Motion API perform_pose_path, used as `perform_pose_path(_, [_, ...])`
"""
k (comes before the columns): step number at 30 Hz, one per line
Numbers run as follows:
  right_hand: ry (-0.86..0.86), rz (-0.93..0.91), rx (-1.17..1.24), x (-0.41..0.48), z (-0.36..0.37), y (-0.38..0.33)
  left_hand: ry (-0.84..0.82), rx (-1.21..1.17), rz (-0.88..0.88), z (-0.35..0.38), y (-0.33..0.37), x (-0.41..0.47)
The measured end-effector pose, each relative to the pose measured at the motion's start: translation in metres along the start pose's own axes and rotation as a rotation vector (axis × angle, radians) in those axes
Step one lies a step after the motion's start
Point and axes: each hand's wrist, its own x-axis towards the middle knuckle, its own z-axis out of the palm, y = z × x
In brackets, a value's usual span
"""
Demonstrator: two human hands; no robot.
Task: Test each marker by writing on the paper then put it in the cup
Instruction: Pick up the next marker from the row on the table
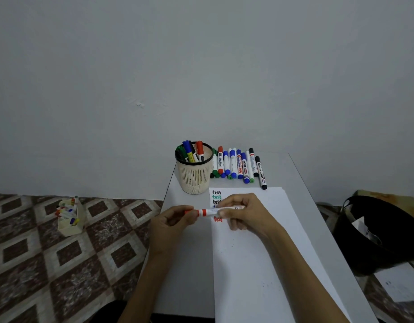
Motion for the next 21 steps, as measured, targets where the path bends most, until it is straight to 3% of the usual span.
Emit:
perform_pose_path(5, [-0.014, -0.040, -0.153, 0.004, 0.003, 0.005, -0.032, 0.038, 0.028, -0.002, 0.000, 0.000])
perform_pose_path(17, [-0.022, -0.085, -0.205, 0.003, 0.006, 0.002, -0.041, 0.145, 0.149, -0.003, -0.001, -0.001])
perform_pose_path(19, [0.042, -0.142, -0.330, 0.006, 0.005, -0.008, -0.013, 0.154, 0.145, -0.003, -0.004, 0.001])
perform_pose_path(21, [0.059, -0.296, -0.679, 0.013, 0.003, -0.017, 0.013, 0.146, 0.143, -0.001, -0.006, 0.002])
